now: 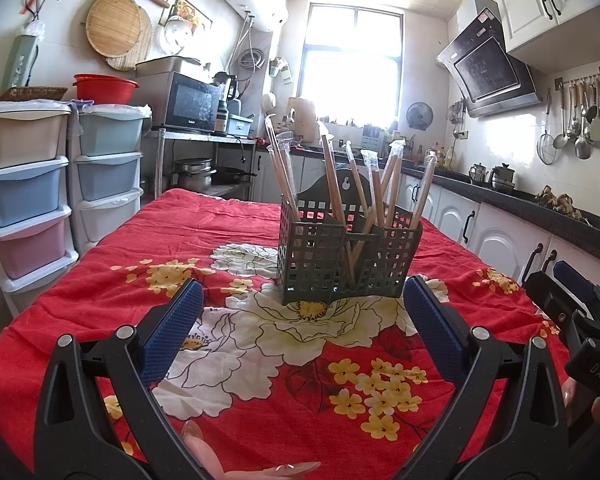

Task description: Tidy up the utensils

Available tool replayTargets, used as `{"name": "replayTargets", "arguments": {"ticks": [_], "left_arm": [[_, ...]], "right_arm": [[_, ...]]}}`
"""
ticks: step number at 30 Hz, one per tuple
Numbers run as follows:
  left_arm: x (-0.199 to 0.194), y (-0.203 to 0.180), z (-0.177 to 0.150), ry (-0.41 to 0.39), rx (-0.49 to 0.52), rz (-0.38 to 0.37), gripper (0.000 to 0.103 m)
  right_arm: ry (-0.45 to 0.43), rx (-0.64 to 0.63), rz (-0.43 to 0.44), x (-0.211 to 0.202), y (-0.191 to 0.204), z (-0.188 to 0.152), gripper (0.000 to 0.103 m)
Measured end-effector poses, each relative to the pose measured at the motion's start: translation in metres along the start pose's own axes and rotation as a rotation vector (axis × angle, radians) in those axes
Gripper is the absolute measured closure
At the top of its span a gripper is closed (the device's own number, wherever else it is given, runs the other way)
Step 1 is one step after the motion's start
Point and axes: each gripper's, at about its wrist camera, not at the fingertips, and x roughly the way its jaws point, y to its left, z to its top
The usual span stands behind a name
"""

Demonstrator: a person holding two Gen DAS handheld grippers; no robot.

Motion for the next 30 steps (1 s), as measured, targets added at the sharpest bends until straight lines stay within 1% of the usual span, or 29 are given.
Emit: {"name": "replayTargets", "arguments": {"ticks": [14,21,24,26,28,30], "left_arm": [[0.000,0.000,0.000,0.000,-0.001,0.001,0.011],[0.004,0.002,0.001,0.019,-0.006,-0.006,0.011],[0.008,0.005,0.001,0.042,-0.026,0.028,0.011],[0.012,0.011,0.001,0.065,-0.054,0.032,0.011],[0.015,0.020,0.004,0.091,-0.084,0.045,0.011],[0.015,0.028,0.010,0.108,-0.087,0.070,0.011]], "right_arm": [[0.000,0.000,0.000,0.000,0.000,0.000,0.006],[0.007,0.006,-0.008,0.001,0.000,0.000,0.006],[0.033,0.032,-0.038,0.003,-0.005,0.002,0.006],[0.062,0.053,-0.068,0.005,-0.011,0.003,0.006],[0.106,0.082,-0.110,0.011,-0.026,0.007,0.006],[0.126,0.106,-0.158,0.013,-0.042,0.011,0.006]]}}
